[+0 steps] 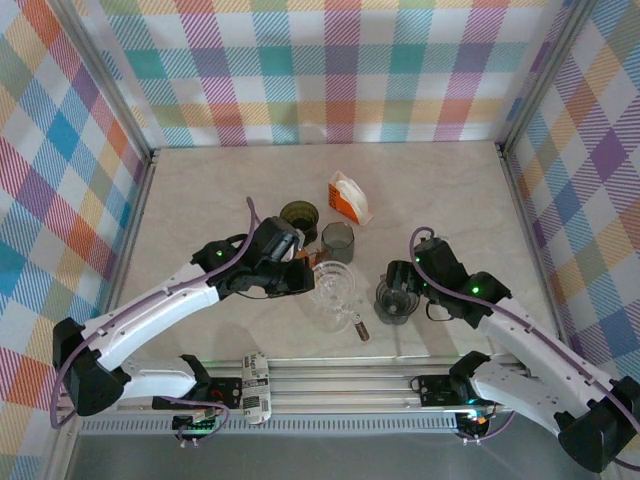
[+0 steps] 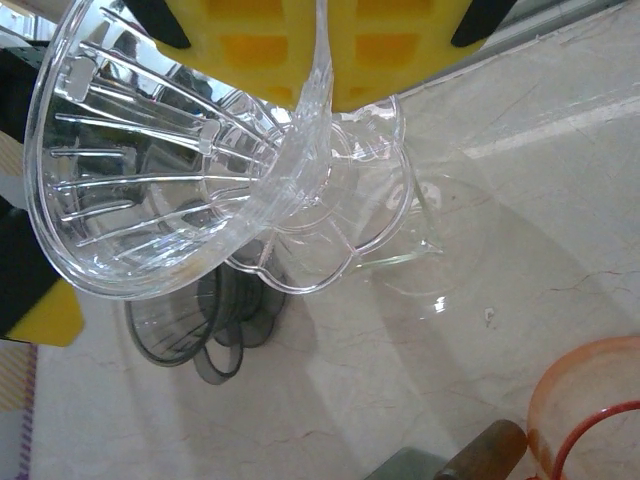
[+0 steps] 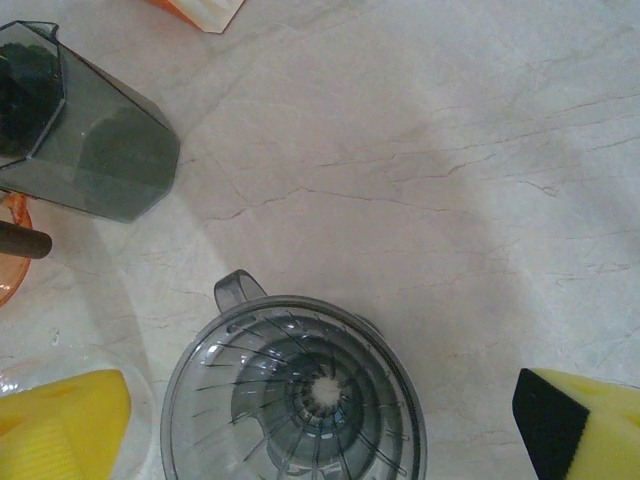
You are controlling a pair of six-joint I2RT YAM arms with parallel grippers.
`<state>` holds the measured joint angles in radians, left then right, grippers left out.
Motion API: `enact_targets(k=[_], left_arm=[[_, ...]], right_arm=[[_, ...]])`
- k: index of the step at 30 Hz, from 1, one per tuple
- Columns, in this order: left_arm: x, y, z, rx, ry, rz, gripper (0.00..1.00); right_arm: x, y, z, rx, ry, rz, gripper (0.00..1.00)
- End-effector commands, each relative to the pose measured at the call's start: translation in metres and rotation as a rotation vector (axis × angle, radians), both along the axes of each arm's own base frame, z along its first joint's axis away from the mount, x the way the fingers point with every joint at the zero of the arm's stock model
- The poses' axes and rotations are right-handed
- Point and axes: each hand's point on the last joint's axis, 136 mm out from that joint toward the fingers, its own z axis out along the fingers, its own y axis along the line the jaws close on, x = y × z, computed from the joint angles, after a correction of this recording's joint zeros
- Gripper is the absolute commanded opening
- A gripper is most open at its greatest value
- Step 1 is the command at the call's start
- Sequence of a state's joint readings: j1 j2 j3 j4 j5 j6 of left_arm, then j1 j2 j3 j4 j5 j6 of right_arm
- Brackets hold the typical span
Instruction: Place the coffee filter in the dripper
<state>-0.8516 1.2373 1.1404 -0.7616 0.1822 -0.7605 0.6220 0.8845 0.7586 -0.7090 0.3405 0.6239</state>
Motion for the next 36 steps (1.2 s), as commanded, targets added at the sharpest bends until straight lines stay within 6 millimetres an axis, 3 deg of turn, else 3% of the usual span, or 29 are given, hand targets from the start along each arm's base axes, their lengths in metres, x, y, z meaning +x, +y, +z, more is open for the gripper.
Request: enact_targets(k=[1, 23, 33, 36], left_arm=[[-0.004, 0.0, 0.002, 0.015, -0.013, -0.028, 0.0], [0.002, 0.001, -0.02, 0.083, 0.006, -0.021, 0.0], [0.003, -0.005, -0.014, 0.058, 0.003, -0.031, 0.05], [0.004, -0.006, -0.01, 0.045, 0.0, -0.027, 0.0]], right_arm=[[-0.005, -0.007, -0.004, -0.018, 0.011, -0.004, 0.99], [-0.01, -0.005, -0.01, 0.006, 0.027, 0.004, 0.99], [-0.011, -0.004, -0.013, 0.013, 0.033, 0.005, 0.99], [-0.012, -0.005, -0.014, 0.01, 0.035, 0.003, 0.99]])
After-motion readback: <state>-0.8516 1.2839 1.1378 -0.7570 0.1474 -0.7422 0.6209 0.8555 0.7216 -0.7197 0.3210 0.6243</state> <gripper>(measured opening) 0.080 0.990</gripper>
